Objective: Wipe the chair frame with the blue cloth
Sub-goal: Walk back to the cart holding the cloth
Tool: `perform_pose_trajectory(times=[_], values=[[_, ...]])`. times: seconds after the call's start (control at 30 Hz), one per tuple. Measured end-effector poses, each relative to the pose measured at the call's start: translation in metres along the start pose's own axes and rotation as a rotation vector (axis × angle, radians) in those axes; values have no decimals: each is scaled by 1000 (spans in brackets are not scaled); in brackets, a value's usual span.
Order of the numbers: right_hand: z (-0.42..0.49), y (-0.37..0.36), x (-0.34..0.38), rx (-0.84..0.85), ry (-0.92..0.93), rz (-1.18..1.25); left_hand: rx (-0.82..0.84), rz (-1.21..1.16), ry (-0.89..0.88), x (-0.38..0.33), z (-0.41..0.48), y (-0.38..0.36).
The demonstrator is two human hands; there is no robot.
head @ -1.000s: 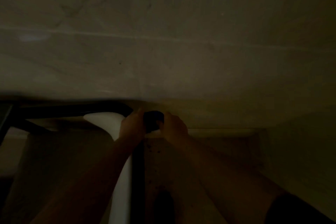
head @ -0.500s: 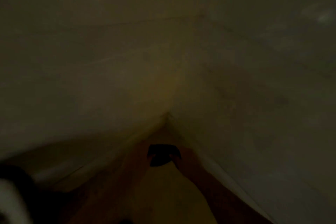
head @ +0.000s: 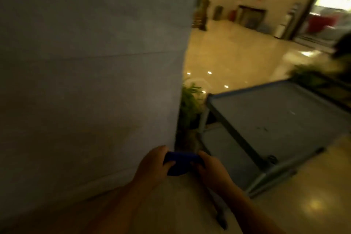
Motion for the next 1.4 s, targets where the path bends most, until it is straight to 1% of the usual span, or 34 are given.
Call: perform_pose_trajectory(times=[0.13, 0.2, 0.3, 0.43, 0.53, 0.6, 0.7, 0.87, 0.97, 1.07, 1.1, 1.17, 1.27, 1.33, 1.4], values=[[-52, 44, -103, -185, -234, 122, 190, 50, -218, -90, 65, -68], [-74, 58, -136, -229, -318, 126, 243, 53, -286, -123, 84, -95], [-105, 81, -184, -293, -438, 201, 354, 40, -381, -173, 104, -139], [-128, 104, -231, -408, -579, 291, 454, 25, -501, -220, 137, -182], [-124, 125, -253, -451, -602, 321, 470, 18, -568, -241, 164, -197], [-111, 145, -276, -465, -602, 314, 447, 6, -602, -254, 192, -212], [-81, 180, -311, -426, -600, 274, 449, 12, -628, -267, 240, -234], [-35, 225, -367, -251, -612, 143, 529, 19, -513, -278, 289, -273], [-14, 231, -392, -100, -601, 50, 668, -28, -335, -269, 296, -301], [4, 226, -417, 124, -550, -76, 806, 1, -174, -257, 300, -330], [11, 224, -428, 211, -506, -128, 835, 31, -117, -254, 301, -339], [19, 222, -434, 320, -427, -191, 887, 85, -25, -250, 298, -343], [40, 223, -447, 369, -247, -246, 804, 72, 156, -248, 300, -348], [53, 225, -458, 376, -137, -255, 674, 40, 283, -254, 301, -348], [61, 227, -464, 414, -29, -271, 502, 15, 441, -263, 294, -343]])
Point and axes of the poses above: each hand's wrist, its own z-axis towards the middle knuckle, its own y-axis out of the back of the hand, x = y × z, the point moved 6 cm from there along z, towards the middle knuckle, and after that the axes turned 9 degrees about x, right-handed, at the moved point
